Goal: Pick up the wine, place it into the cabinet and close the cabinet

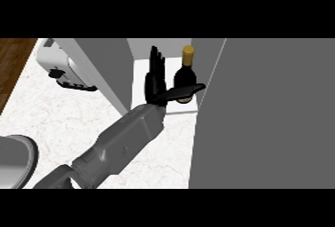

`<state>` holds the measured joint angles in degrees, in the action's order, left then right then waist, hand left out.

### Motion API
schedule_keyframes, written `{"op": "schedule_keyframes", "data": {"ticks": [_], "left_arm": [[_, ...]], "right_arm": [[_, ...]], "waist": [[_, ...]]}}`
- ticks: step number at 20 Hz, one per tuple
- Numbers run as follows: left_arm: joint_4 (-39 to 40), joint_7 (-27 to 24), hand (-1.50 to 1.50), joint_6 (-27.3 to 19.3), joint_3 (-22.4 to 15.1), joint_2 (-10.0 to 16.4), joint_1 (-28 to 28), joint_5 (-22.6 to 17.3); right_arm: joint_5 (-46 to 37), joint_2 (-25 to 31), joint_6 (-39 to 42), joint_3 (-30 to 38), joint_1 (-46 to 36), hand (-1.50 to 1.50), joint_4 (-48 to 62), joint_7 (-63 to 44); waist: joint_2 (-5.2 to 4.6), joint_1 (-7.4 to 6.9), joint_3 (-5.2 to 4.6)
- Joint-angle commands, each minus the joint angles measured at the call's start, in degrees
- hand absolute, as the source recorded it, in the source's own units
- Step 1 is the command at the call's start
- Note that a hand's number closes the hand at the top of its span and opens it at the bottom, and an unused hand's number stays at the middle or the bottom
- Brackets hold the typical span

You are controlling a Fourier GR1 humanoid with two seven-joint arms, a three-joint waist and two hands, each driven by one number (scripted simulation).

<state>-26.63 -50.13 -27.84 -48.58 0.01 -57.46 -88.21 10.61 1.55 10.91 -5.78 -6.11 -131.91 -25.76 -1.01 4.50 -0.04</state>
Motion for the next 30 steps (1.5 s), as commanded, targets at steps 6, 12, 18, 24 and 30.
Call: {"op": "schedule_keyframes", "data": {"ticks": [6,12,18,24,30], "left_arm": [[-8.91,-1.95,-1.5,-4.64,-4.32,-0.01,2.25,-0.07],[-9.06,-3.4,-1.5,-1.4,-4.97,0.0,6.99,4.41],[-18.0,-5.95,-1.5,-5.97,-3.47,0.0,13.41,8.9],[-24.16,-2.83,-1.5,-5.22,-2.67,3.45,17.73,16.27],[-32.29,1.07,-1.5,-0.29,-3.21,9.96,22.87,20.54]], "right_arm": [[2.02,1.37,-0.9,3.19,0.51,-1.5,-2.17,-2.57],[-2.24,-0.5,-2.21,-0.16,-0.08,-1.5,-0.58,-0.93],[2.02,2.15,0.84,5.78,1.58,-1.5,1.97,1.84],[-1.06,0.62,-1.54,2.24,2.43,-1.5,-2.25,-0.36],[-7.84,-1.41,-5.48,-5.28,3.33,-1.5,-3.51,0.26]], "waist": [[0.73,-2.27,0.04],[0.93,-3.81,0.03],[1.13,-4.72,0.06],[1.13,-4.6,0.04],[1.12,-4.64,0.02]]}}
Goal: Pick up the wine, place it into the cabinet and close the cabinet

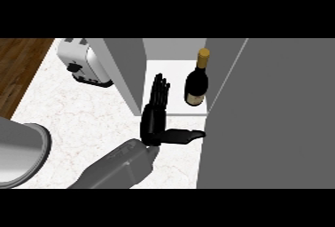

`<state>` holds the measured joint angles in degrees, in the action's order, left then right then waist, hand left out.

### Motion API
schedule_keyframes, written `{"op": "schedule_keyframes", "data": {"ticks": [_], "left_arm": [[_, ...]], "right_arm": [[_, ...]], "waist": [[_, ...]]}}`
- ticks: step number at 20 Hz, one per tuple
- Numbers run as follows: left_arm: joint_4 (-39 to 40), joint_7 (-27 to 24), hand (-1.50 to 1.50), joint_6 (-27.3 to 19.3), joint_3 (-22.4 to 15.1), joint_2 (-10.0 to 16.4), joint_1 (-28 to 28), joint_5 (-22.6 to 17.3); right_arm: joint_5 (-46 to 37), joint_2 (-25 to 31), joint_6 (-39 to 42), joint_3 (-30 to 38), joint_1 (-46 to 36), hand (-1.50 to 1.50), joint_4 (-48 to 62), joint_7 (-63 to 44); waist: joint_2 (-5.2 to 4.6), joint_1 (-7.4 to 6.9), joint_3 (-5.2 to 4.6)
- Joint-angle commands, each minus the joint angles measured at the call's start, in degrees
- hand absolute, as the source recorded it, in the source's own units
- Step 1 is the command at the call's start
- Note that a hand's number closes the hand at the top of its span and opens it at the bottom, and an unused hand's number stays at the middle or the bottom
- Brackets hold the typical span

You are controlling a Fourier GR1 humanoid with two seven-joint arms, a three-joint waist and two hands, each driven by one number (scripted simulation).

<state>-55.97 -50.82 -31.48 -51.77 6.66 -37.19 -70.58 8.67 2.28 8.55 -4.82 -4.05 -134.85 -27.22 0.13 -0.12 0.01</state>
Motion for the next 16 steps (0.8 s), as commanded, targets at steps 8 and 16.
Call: {"op": "schedule_keyframes", "data": {"ticks": [8,16], "left_arm": [[-23.37,6.8,-1.5,-0.74,-1.78,11.09,11.77,10.53],[-39.66,8.73,1.5,5.74,-0.44,26.28,19.93,11.62]], "right_arm": [[-0.89,-0.91,0.54,-2.15,1.78,-1.5,-0.76,1.58],[8.29,7.36,10.96,-0.7,3.71,1.5,-4.89,-1.52]], "waist": [[-0.01,-0.15,0.0],[0.11,-0.34,0.02]]}}
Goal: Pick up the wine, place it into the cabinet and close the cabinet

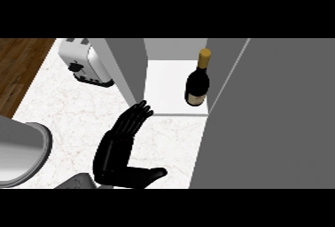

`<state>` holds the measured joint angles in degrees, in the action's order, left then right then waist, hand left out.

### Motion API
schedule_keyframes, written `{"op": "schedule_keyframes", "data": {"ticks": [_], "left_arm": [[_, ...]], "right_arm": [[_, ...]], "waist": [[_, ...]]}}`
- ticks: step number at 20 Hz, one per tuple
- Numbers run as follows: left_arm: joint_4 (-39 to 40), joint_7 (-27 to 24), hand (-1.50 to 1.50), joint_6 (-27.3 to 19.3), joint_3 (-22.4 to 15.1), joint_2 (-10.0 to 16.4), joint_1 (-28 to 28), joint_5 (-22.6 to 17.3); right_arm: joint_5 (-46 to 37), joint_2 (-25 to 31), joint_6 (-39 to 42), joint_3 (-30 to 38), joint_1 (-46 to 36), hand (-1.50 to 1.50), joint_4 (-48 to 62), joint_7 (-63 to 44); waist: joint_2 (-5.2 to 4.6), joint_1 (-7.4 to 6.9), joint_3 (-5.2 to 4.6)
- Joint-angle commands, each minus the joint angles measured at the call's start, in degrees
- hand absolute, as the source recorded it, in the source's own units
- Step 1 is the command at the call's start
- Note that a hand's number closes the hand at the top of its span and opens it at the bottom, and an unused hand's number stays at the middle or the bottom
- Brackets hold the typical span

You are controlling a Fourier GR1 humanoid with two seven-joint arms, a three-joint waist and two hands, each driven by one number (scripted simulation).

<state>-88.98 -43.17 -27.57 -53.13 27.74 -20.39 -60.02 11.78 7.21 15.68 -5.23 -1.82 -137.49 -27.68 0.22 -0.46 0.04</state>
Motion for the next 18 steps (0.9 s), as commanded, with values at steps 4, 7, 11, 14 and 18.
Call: {"op": "schedule_keyframes", "data": {"ticks": [4,7,11,14,18], "left_arm": [[-14.72,0.74,1.5,6.65,4.32,15.03,10.62,-0.32],[-14.92,1.53,1.5,9.06,8.21,16.66,11.26,-2.09],[-19.63,-0.12,1.5,9.41,8.11,21.58,19.12,-1.69],[-19.35,-1.96,-1.5,14.38,13.72,25.93,22.46,-4.18],[-20.22,-3.84,-1.5,18.17,17.5,29.22,27.52,-6.75]], "right_arm": [[4.6,1.6,3.61,-4.7,3.38,1.5,-5.76,-4.07],[10.49,1.48,3.57,-5.6,2.1,1.5,-5.47,-7.65],[5.26,-1.84,2.86,-16.18,4.9,1.5,-10.1,-8.11],[0.87,-4.25,1.42,-23.56,2.06,1.5,-7.03,-9.42],[-2.21,-7.07,-2.26,-33.42,-1.26,1.5,-8.05,-15.14]], "waist": [[0.16,-0.41,-0.05],[-0.03,-0.16,-0.07],[0.3,-0.28,-0.09],[0.18,-0.53,-0.14],[0.37,-0.59,-0.19]]}}
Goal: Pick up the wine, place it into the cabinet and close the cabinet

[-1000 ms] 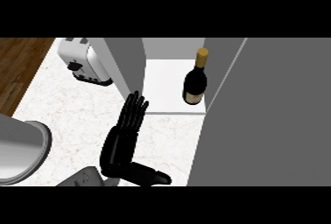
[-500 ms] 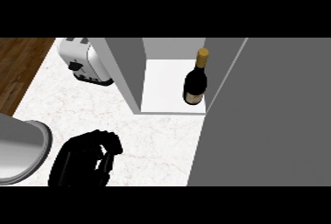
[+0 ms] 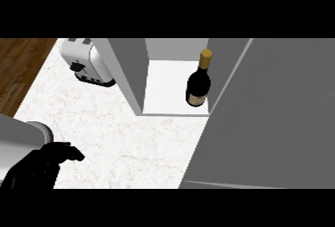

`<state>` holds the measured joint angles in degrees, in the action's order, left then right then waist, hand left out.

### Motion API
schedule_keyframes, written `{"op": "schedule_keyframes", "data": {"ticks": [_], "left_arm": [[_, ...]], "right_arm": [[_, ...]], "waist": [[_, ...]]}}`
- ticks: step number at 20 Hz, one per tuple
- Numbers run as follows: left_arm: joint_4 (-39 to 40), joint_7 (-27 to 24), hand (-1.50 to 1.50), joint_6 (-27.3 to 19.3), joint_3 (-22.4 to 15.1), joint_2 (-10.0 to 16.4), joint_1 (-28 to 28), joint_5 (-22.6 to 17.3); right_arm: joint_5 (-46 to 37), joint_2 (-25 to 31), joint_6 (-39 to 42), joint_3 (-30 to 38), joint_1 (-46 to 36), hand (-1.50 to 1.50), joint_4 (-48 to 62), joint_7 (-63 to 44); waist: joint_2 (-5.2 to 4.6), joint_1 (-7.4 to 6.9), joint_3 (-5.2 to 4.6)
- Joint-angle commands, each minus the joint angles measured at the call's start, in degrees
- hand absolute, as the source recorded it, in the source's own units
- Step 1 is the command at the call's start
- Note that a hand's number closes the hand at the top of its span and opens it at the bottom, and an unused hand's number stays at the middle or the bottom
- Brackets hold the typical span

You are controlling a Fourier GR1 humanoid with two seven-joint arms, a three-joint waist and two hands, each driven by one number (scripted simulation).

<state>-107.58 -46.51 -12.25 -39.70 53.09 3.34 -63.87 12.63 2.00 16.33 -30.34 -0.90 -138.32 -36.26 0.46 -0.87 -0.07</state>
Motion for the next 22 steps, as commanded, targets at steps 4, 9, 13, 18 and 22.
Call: {"op": "schedule_keyframes", "data": {"ticks": [4,9,13,18,22], "left_arm": [[1.79,-4.47,-1.5,5.41,7.45,3.56,7.36,-3.11],[3.72,-5.19,-1.5,12.21,12.59,8.86,12.83,-7.55],[3.21,-6.7,-1.5,15.93,14.15,11.28,16.84,-7.46],[7.02,-7.26,-1.5,22.17,17.11,13.78,18.19,-8.31],[9.06,-9.42,-1.5,24.77,19.06,13.63,20.0,-7.59]], "right_arm": [[-8.53,-1.94,-8.99,-17.27,-7.2,1.5,-2.22,-8.53],[-14.14,-1.92,-20.93,-26.16,-13.78,1.5,4.14,-5.77],[-16.13,-1.81,-29.14,-27.53,-19.68,1.5,9.15,-2.38],[-16.5,-1.63,-36.89,-23.09,-27.12,1.5,10.98,-0.61],[-14.38,-1.54,-41.08,-18.46,-32.76,1.5,15.12,0.04]], "waist": [[0.13,-0.1,-0.13],[0.43,-0.97,-0.19],[0.43,-1.9,-0.12],[0.26,-2.75,-0.28],[-0.23,-2.96,-0.24]]}}
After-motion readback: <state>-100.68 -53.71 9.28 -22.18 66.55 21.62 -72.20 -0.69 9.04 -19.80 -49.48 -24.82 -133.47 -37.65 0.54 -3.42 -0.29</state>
